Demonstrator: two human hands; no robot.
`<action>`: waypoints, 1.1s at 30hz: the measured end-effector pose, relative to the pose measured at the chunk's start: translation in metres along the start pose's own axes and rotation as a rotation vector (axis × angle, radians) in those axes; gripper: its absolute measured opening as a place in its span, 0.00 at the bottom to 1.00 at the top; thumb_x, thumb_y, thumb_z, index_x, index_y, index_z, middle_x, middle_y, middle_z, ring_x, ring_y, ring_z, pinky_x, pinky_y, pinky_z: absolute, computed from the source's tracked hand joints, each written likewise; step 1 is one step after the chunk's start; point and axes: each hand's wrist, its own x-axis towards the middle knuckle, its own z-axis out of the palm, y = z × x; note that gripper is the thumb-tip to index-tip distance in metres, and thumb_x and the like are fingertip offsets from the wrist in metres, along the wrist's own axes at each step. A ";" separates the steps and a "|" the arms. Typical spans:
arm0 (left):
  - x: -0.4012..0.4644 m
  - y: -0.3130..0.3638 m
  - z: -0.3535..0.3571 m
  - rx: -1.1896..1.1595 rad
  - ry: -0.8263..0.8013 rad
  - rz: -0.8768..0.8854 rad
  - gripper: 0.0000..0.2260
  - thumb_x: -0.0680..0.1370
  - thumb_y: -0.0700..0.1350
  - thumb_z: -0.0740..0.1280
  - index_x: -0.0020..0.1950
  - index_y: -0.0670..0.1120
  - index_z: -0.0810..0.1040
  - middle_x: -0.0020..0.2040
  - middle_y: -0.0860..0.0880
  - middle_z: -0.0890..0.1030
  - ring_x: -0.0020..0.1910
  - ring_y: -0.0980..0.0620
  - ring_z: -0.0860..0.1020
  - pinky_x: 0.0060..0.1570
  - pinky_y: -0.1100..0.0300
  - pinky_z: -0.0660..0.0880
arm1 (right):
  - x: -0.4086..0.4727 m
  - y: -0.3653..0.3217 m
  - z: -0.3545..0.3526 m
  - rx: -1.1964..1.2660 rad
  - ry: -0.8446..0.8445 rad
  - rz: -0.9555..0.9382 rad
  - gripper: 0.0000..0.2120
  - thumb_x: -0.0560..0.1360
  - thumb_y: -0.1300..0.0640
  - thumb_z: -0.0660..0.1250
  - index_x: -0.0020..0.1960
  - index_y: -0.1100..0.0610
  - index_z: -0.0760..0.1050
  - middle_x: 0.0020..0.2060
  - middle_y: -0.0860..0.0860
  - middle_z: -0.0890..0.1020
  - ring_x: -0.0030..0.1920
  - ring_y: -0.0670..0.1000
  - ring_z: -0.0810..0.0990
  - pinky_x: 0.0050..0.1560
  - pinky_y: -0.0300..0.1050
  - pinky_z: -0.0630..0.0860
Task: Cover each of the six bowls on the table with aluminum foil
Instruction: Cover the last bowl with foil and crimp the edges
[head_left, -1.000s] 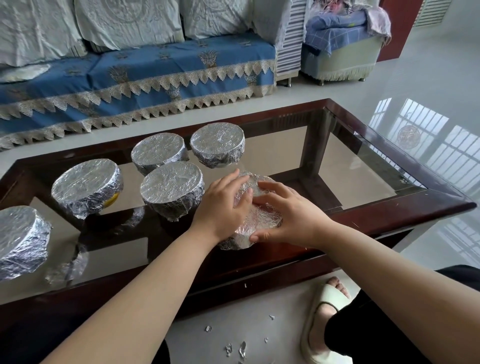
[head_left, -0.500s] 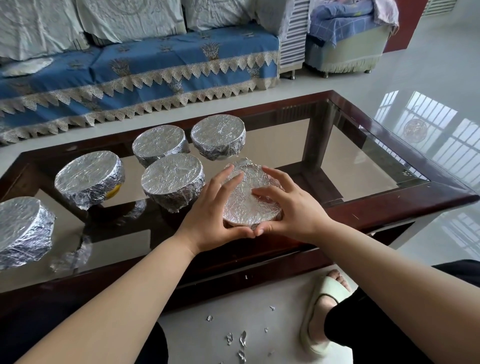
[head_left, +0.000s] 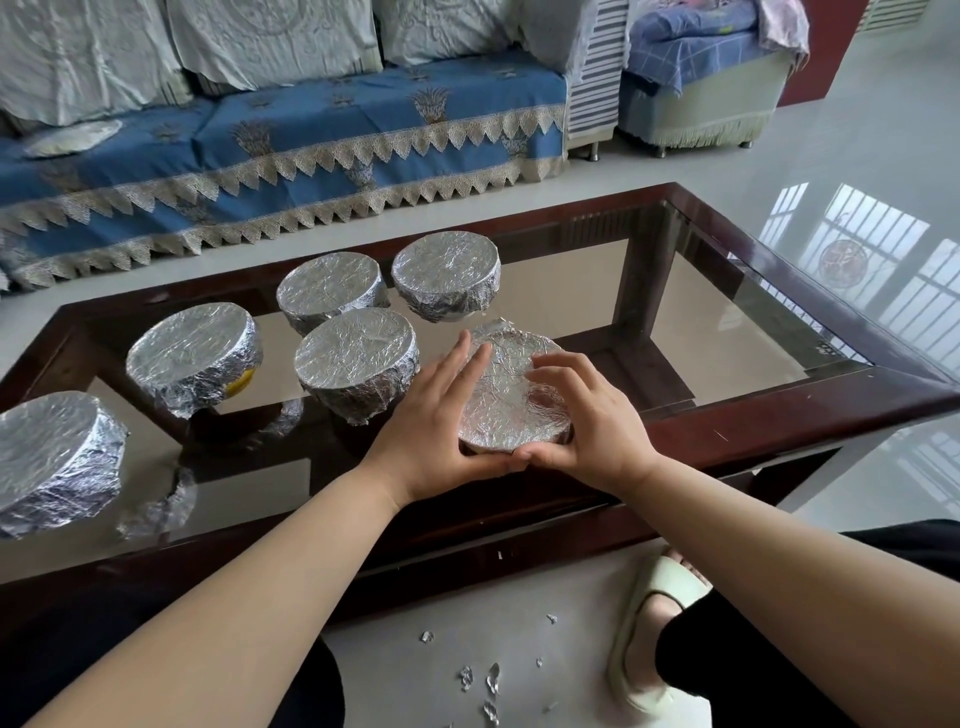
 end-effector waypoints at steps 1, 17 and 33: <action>0.000 0.001 -0.001 0.015 -0.034 -0.020 0.54 0.65 0.81 0.57 0.81 0.53 0.44 0.82 0.49 0.46 0.81 0.48 0.48 0.77 0.53 0.47 | 0.000 0.000 0.000 0.006 -0.001 0.003 0.42 0.67 0.24 0.58 0.63 0.59 0.73 0.62 0.55 0.75 0.61 0.54 0.77 0.55 0.51 0.78; 0.047 0.035 -0.038 0.101 -0.180 -0.152 0.27 0.84 0.60 0.45 0.81 0.53 0.53 0.82 0.53 0.51 0.80 0.52 0.46 0.77 0.46 0.47 | 0.005 0.000 -0.019 0.054 -0.248 0.106 0.46 0.62 0.22 0.60 0.70 0.51 0.67 0.71 0.49 0.65 0.67 0.49 0.70 0.67 0.47 0.67; 0.046 0.056 -0.020 0.204 -0.263 -0.181 0.25 0.85 0.51 0.48 0.82 0.54 0.47 0.82 0.54 0.45 0.80 0.52 0.41 0.77 0.50 0.38 | 0.008 -0.004 -0.021 0.093 -0.298 0.154 0.44 0.62 0.24 0.63 0.70 0.48 0.66 0.71 0.46 0.62 0.69 0.46 0.66 0.70 0.49 0.65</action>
